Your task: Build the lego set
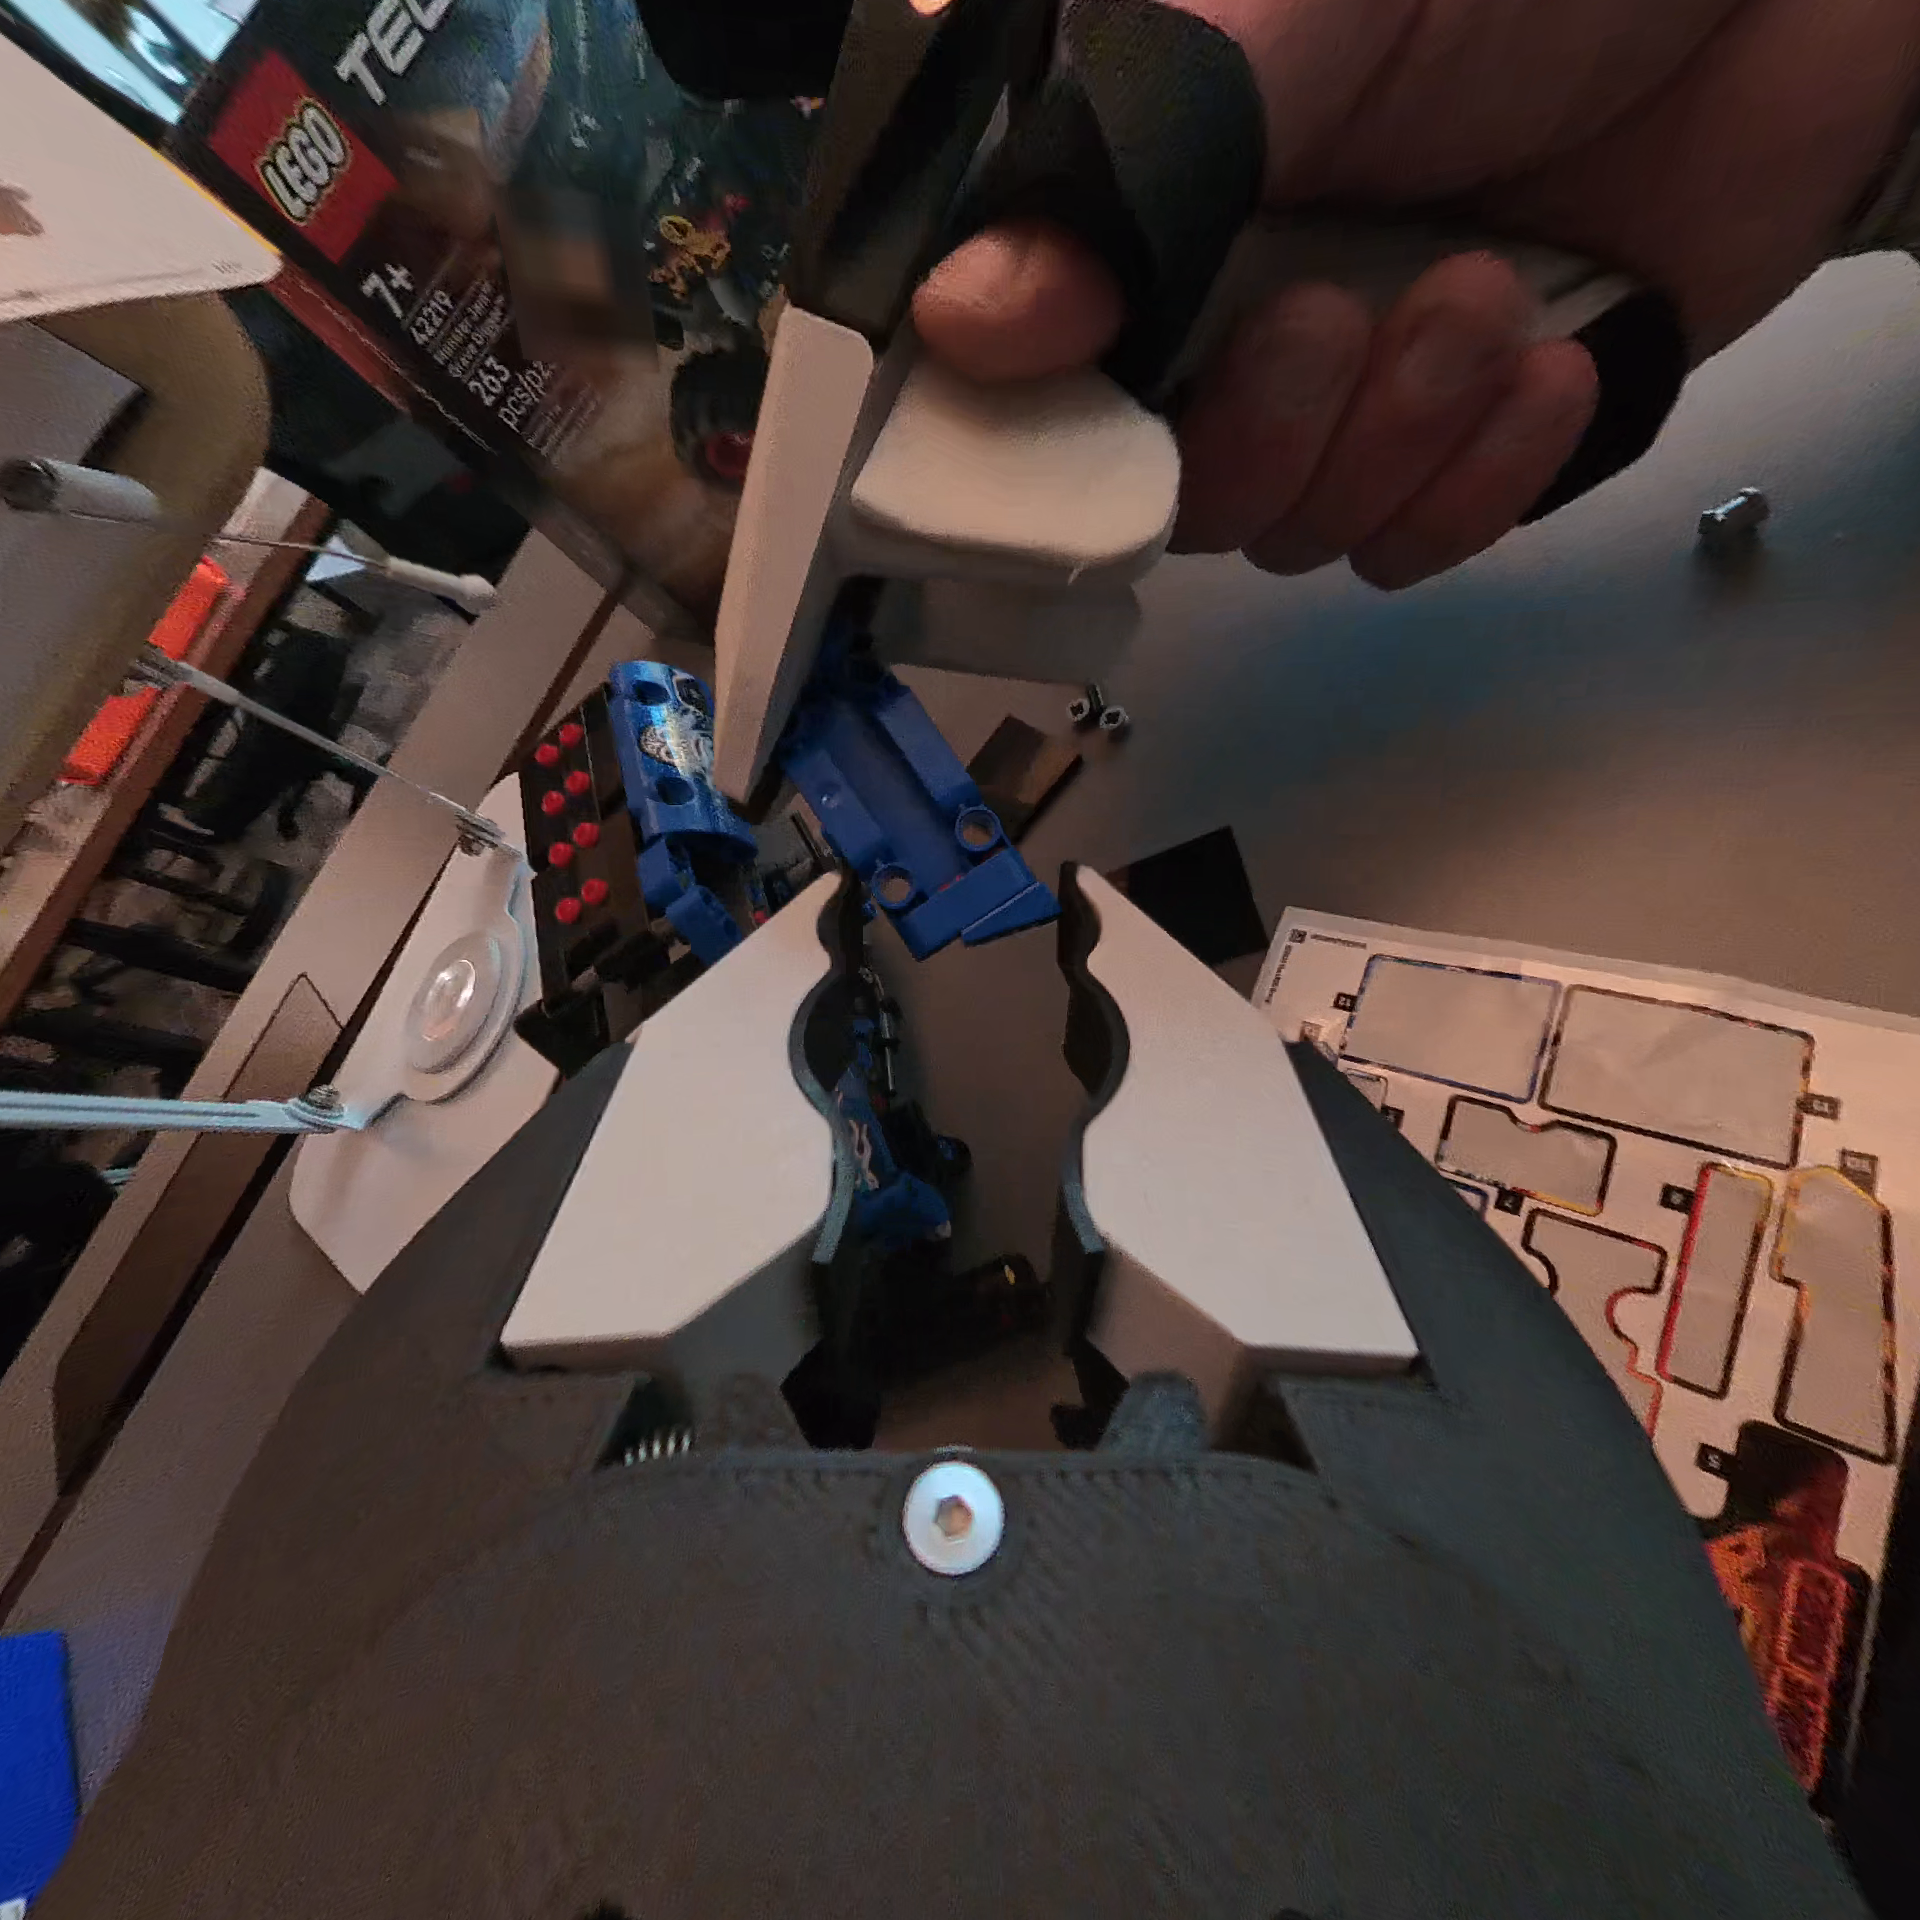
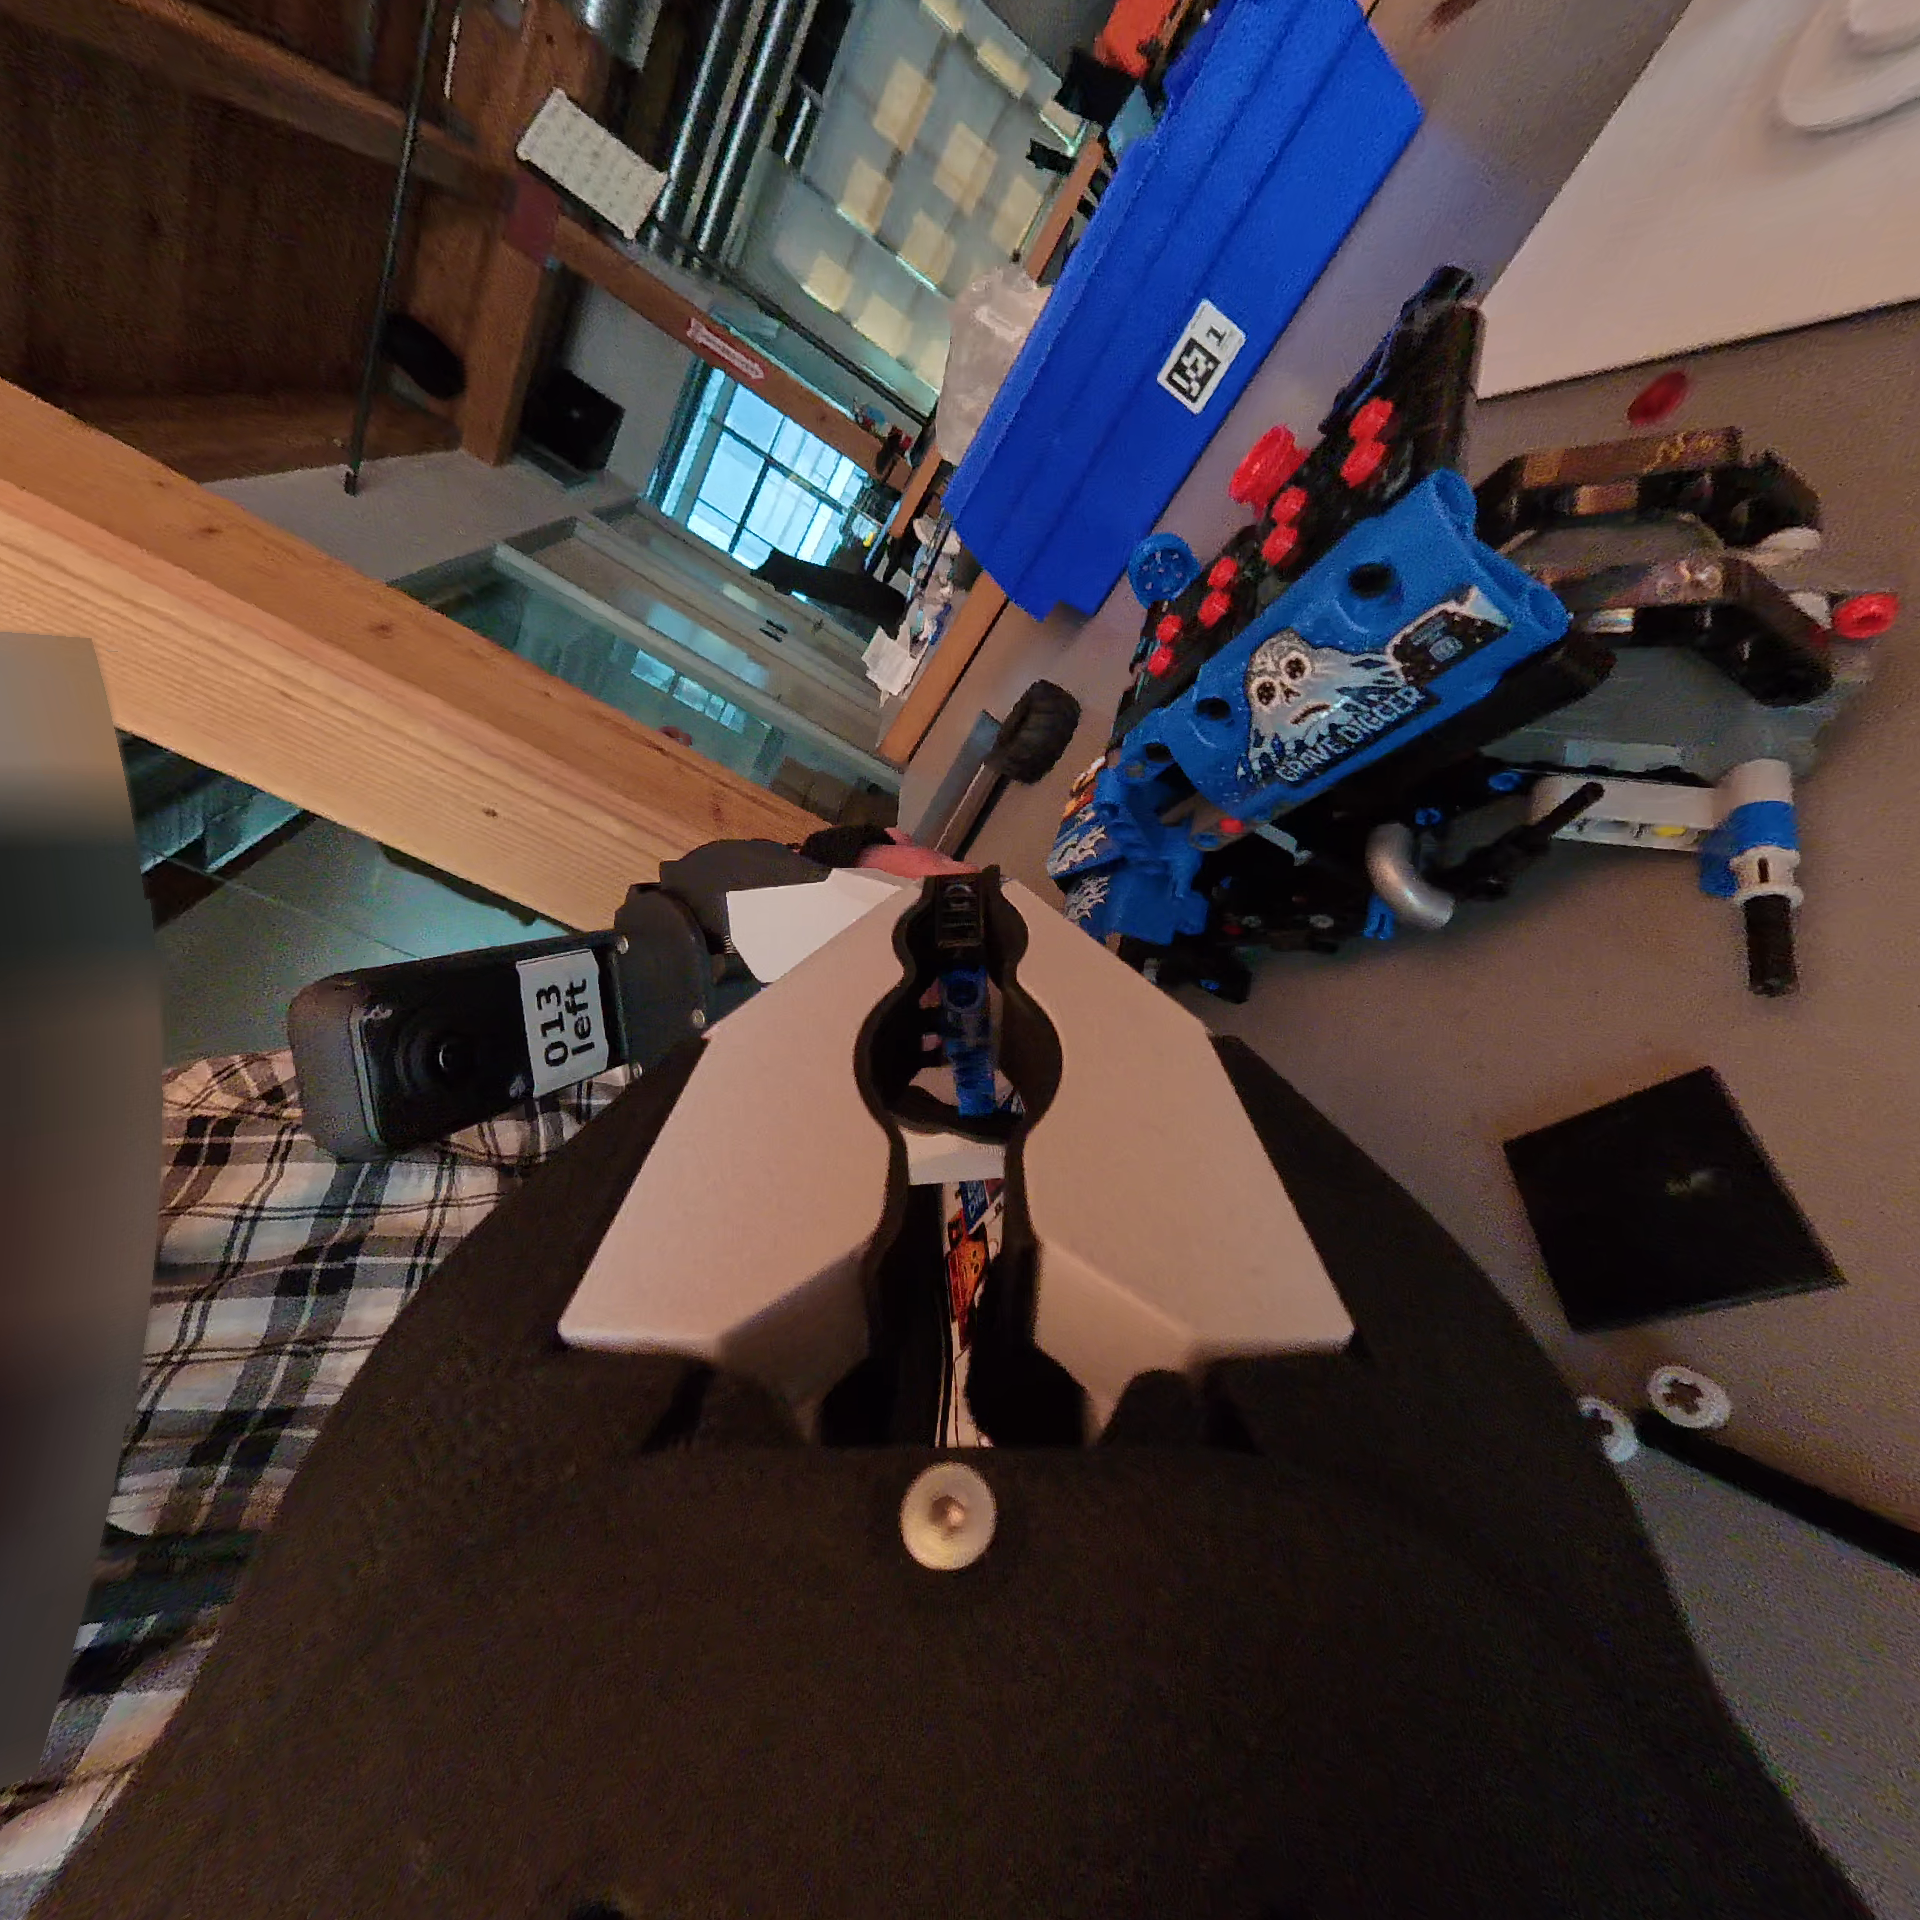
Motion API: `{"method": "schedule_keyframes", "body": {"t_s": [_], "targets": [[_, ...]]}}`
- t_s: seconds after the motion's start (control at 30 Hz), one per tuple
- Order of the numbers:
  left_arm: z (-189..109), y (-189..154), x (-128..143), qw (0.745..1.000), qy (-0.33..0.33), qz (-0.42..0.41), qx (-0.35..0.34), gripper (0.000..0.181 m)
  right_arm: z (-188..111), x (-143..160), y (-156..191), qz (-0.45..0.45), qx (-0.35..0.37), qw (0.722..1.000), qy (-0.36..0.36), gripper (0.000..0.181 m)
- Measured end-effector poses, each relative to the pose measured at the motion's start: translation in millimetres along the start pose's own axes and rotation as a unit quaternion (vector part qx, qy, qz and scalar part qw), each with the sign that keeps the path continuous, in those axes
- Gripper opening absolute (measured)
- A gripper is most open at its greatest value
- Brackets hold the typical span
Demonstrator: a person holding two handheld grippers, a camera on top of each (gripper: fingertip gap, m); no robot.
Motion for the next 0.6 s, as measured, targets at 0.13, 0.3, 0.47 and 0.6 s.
{"method": "schedule_keyframes", "body": {"t_s": [0.13, 0.3, 0.47, 0.6], "targets": [[-3.7, 0.4, -7.3, 0.998, -0.037, -0.043, 0.024, 0.031, -11.0, -12.3, 5.6, -0.034, -0.003, 0.999, -0.040, 0.024], [-16.7, -6.0, -24.1, 0.943, -0.166, -0.230, 0.176, 0.031, -31.4, -14.2, 5.7, -0.236, 0.097, 0.964, -0.080, 0.049], [-29.1, -18.5, -30.4, 0.872, -0.202, -0.315, 0.315, 0.031, -29.1, 5.3, 19.3, -0.410, 0.111, 0.902, -0.076, 0.043], [-31.3, -24.3, -28.4, 0.833, -0.207, -0.359, 0.368, 0.030, -24.6, 10.4, 25.4, -0.453, 0.113, 0.880, -0.084, 0.037]]}}
Point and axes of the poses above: each gripper's, where its closed fingertips meet, z out along the fingers, x out of its underside, y = z × x across the jaws, the point moved 1 cm from there along -z, back along the fingers, and after that the axes turned 15 degrees about x, right-handed, at the moved point
